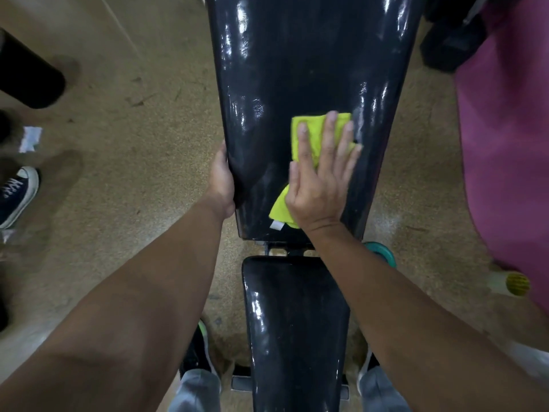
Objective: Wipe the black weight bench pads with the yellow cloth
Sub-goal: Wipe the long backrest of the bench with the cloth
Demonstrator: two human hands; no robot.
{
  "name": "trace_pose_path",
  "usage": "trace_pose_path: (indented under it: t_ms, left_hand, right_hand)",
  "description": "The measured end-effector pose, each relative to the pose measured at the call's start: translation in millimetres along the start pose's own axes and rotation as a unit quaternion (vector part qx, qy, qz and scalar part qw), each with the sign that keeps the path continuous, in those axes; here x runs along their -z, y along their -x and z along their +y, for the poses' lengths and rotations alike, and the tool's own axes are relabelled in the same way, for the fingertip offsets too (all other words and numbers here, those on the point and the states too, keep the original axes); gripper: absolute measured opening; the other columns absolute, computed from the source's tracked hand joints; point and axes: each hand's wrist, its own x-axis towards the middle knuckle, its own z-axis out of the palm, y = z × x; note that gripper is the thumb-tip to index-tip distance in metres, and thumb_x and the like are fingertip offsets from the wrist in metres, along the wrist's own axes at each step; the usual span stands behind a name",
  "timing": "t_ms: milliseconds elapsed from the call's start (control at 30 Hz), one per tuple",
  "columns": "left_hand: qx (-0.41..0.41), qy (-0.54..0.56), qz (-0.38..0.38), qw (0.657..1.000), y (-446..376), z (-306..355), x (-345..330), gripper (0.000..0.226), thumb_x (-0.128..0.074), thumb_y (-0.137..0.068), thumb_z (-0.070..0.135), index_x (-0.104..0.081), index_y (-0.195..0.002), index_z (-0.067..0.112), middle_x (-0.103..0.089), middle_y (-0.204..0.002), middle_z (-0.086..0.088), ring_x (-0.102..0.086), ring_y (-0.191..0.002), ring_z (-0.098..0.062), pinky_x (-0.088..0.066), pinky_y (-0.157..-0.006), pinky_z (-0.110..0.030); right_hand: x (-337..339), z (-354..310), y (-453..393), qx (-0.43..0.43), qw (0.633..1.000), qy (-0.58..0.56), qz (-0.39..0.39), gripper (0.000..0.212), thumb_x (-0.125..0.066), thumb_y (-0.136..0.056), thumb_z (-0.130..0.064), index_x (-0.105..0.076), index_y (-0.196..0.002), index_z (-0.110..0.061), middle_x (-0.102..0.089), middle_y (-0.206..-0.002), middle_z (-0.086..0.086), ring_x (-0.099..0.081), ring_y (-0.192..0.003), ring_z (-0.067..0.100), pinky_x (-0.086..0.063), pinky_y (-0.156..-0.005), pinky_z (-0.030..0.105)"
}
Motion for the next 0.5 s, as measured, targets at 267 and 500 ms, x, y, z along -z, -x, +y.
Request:
trace_pose_path:
  t_ms: [267, 500]
  left_hand:
    - [0.031, -0.020, -0.032, 0.999, -8, -2, 12, 0.069, -0.023, -0.107, 0.061, -0.077, -0.123, 0.020, -0.080, -0.121, -0.006, -0.075, -0.116, -0.023, -0.058, -0.097, -0.037]
    - [0.034, -0.021, -0.036, 0.999, -12, -1, 17, 0.069, -0.024, -0.108, 0.055, -0.084, -0.108, 0.021, -0.081, -0.113, -0.007, -0.075, -0.115, -0.024, -0.056, -0.099, -0.035]
  right_hand:
    - [-10, 2, 17, 0.159, 0.985, 0.059, -0.024, 0.048, -0.048, -0.108, -0.025, -0.042, -0.156, -0.023, -0.041, -0.160, 0.018, -0.036, -0.149, 0.043, -0.022, -0.123, 0.061]
    - [-38, -53, 22, 0.172, 0.983, 0.055, -0.014, 0.047, -0.050, -0.105, -0.017, -0.051, -0.152, -0.018, -0.043, -0.160, 0.015, -0.037, -0.150, 0.040, -0.017, -0.126, 0.058]
